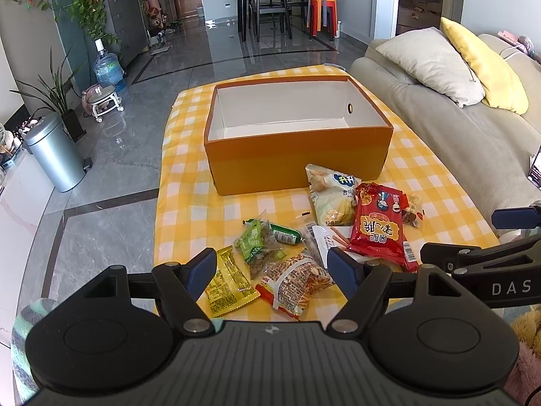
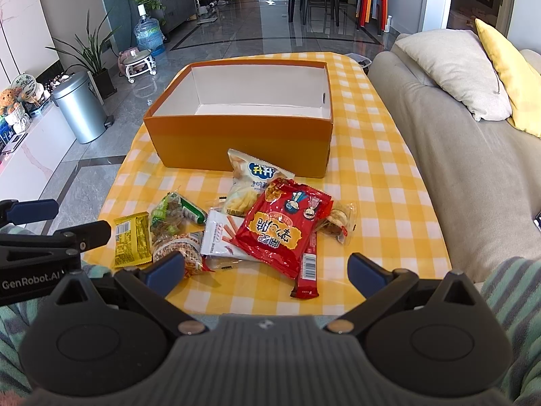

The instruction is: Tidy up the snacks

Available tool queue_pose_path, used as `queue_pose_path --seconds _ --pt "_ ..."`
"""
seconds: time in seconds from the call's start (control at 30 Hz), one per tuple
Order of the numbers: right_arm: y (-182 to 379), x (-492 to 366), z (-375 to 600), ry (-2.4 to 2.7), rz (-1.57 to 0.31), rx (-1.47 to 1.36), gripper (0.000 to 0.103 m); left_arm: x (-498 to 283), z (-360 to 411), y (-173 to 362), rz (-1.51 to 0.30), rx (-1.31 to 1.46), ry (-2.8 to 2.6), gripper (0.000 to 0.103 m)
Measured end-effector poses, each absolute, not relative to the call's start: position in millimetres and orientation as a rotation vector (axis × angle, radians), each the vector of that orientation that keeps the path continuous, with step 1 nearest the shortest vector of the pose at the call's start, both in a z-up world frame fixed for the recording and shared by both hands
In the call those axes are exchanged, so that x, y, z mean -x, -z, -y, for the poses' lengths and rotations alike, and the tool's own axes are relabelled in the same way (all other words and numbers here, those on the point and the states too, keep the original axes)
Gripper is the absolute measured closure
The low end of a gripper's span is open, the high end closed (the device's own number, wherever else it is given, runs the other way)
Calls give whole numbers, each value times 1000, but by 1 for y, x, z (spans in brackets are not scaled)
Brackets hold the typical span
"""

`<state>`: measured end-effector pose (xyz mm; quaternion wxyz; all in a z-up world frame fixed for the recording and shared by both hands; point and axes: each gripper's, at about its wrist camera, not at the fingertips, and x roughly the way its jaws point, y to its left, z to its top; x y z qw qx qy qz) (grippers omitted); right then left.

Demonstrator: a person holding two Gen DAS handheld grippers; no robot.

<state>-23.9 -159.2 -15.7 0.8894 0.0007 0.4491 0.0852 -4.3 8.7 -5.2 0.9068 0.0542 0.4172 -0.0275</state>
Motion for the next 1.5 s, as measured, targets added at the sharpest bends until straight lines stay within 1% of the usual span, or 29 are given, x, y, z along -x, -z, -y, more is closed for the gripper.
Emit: queue_pose_path --seconds 0.9,0.97,1.03,1.1,1.13,1.2,1.23,1.33,1.37,1.43,1.5 --pt "20 25 159 -175 -944 -6 4 6 -6 4 -859 -121 87 16" --pt "20 25 160 -164 -940 -3 4 6 -5 4 -870 -124 110 20" --pt "21 25 161 -159 -933 -1 4 4 -6 6 -891 -106 133 30" --pt "23 25 162 -165 -929 -13 5 1 -5 9 -908 -94 156 35" --pt "24 24 163 -169 -929 -19 5 0 -6 10 -918 -81 165 41" --pt "27 21 163 -179 -937 -22 13 -3 -7 13 -940 -48 186 51" --pt "29 19 162 -180 -945 -19 13 -6 -8 14 -953 -32 197 54" --pt "33 13 159 -180 -956 1 15 -15 -8 21 -999 -21 214 54" --pt "35 10 158 -184 -962 3 15 -18 -7 23 -1011 -29 226 51" --pt "38 4 158 -189 -975 -4 15 -25 -6 27 -1022 -34 244 31" --pt "42 -3 156 -181 -987 -5 15 -33 -7 32 -1034 -25 240 26"
